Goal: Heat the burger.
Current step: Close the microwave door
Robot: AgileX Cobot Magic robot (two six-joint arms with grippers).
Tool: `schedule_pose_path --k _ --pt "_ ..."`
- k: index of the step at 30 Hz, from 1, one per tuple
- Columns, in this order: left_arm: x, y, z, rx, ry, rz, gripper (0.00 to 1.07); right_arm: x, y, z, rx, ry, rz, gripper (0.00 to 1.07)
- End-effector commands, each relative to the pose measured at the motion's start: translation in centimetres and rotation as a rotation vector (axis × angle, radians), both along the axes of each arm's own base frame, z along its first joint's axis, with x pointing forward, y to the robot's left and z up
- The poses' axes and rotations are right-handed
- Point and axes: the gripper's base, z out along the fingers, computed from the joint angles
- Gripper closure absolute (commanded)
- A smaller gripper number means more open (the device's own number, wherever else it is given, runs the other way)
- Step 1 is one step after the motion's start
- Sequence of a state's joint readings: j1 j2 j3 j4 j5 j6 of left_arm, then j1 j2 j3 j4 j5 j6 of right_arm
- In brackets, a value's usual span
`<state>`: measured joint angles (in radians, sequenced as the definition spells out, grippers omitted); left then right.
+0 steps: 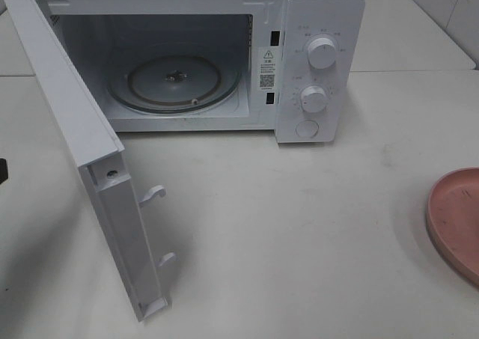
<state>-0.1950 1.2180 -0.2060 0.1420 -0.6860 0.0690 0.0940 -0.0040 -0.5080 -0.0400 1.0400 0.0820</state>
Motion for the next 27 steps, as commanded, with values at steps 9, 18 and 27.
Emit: schedule_pose_path --k 9,18,27 --pt "0.4 -3.3 -1.6 -0.031 0.003 -0.15 1.07 -0.4 0.0 0.0 0.01 -0.026 -0.007 0.36" --pt "2.3 -6.5 -1.6 -0.068 0.004 -0.206 1.07 -0.4 0.0 0.0 0.01 -0.026 -0.007 0.36" --pt "5.0 -9.9 -1.4 -0.128 0.007 -0.197 1.07 -0.4 0.0 0.0 0.01 -0.026 -0.007 0.36"
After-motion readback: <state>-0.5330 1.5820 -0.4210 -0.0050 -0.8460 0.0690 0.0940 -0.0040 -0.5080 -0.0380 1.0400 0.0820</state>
